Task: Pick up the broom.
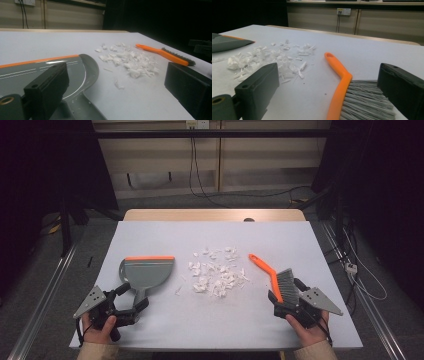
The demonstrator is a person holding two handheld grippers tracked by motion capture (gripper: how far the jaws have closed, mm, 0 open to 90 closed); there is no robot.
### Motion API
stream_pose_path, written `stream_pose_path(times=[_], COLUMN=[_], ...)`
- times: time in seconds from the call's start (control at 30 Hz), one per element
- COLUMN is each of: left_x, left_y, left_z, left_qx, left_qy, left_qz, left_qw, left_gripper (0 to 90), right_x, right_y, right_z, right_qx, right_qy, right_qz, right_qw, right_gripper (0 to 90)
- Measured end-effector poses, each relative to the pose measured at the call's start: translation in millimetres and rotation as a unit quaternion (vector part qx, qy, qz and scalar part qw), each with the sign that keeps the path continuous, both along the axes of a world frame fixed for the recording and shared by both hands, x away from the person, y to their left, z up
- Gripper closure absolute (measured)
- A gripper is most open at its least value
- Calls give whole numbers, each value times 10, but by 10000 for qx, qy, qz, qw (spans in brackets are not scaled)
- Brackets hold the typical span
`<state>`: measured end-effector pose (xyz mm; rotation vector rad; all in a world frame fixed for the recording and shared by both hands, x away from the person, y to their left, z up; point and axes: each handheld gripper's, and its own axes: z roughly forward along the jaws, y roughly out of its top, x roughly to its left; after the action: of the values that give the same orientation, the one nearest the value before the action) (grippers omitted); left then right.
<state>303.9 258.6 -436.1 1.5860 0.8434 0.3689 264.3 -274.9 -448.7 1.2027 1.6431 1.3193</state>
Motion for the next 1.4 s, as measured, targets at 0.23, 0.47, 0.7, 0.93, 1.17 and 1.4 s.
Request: stream_pose_path(times=[0.23, 0.47, 0.7, 0.93, 1.17, 1.4], left_x=[8, 8, 0, 11, 25, 21], left_y=[-12, 2, 21, 38, 43, 43], left_z=[4, 10, 17, 14, 10, 12], left_qx=[15, -17, -10, -23, -27, -31], left_qy=[-9, -21, -41, -28, -29, -29], left_qz=[-21, 3, 2, -16, -32, -67], left_qw=[10000, 10000, 10000, 10000, 10000, 10000], left_gripper=[51, 51, 51, 51, 52, 51], right_x=[7, 45, 274, 543, 886, 1205], right_y=[-9, 3, 0, -51, -107, -36], right_z=[-12, 24, 137, 147, 157, 28], right_qx=[16, -95, -221, -312, -393, -665], right_qy=[85, 114, 238, 545, 889, 1517], right_qz=[-10, 75, 53, 63, -123, 222], right_qw=[10000, 9999, 9995, 9980, 9952, 9859], right_gripper=[38, 22, 27, 67, 146, 365])
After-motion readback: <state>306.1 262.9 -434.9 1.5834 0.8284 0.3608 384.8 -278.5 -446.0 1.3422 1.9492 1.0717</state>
